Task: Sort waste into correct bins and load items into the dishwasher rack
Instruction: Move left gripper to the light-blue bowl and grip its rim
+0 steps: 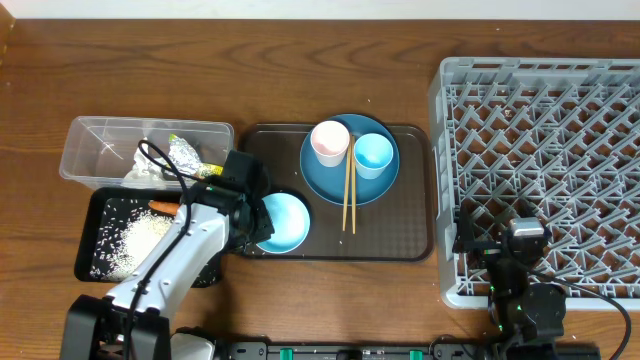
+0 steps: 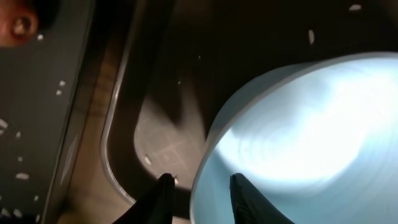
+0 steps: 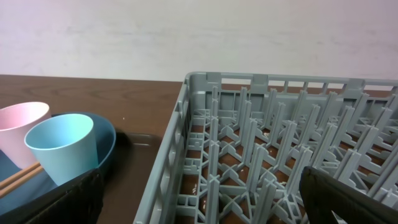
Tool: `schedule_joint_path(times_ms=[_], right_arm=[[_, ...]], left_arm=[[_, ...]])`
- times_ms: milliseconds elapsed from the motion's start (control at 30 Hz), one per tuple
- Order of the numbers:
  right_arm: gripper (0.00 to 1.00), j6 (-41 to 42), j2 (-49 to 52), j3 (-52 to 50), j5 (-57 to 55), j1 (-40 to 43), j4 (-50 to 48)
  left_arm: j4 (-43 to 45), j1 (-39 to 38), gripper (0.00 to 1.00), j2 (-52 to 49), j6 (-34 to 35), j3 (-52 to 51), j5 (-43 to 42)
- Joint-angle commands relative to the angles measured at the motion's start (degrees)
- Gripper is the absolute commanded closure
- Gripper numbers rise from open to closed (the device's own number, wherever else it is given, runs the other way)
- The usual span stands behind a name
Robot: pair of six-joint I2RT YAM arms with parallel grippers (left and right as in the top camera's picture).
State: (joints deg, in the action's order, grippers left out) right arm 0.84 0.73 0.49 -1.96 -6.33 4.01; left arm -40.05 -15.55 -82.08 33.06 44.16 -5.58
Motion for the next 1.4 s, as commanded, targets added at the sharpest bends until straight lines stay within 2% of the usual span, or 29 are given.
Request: schedule_joint_path(times_ms=[0, 133, 267, 433, 767, 900, 1100, 1367], right_arm=[[0.01, 0.4, 0.0, -0.2, -0.2, 0.5, 0.1], [0.01, 0.4, 0.0, -0.2, -0.2, 0.5, 0.1], [0.01, 0.4, 0.0, -0.2, -0.2, 0.5, 0.1], [0.01, 0.4, 0.0, -0.2, -0.2, 0.5, 0.1], [0.01, 0.4, 0.0, -0.2, -0.2, 0.5, 0.1], [0.01, 0.4, 0.0, -0.2, -0.2, 0.5, 0.1], [0.01, 0.4, 0.0, -0.2, -0.2, 0.5, 0.1], [0.01, 0.4, 0.0, -0.2, -0.2, 0.5, 0.1]], left_arm=[[1.2, -0.2, 0.67, -0.3, 0.2, -1.8, 0.7], [1.5, -0.2, 0.72, -0.3, 0.2, -2.1, 0.7], [1.4, -0.2, 0.87, -0.3, 0.0, -2.1, 0.7], [1.4, -0.2, 0.94, -0.3, -0.6, -2.1, 0.7], [1.4, -0.2, 0.94, 2.4, -4.4, -1.9, -1.5], [0.7, -0.2, 0.94, 6.6, -4.7, -1.9, -1.5], [0.3, -0.2, 0.94, 13.5, -9.5, -1.9, -1.5], [2.0, -0.2, 0.94, 14.7, -9.5, -1.9, -1.5]])
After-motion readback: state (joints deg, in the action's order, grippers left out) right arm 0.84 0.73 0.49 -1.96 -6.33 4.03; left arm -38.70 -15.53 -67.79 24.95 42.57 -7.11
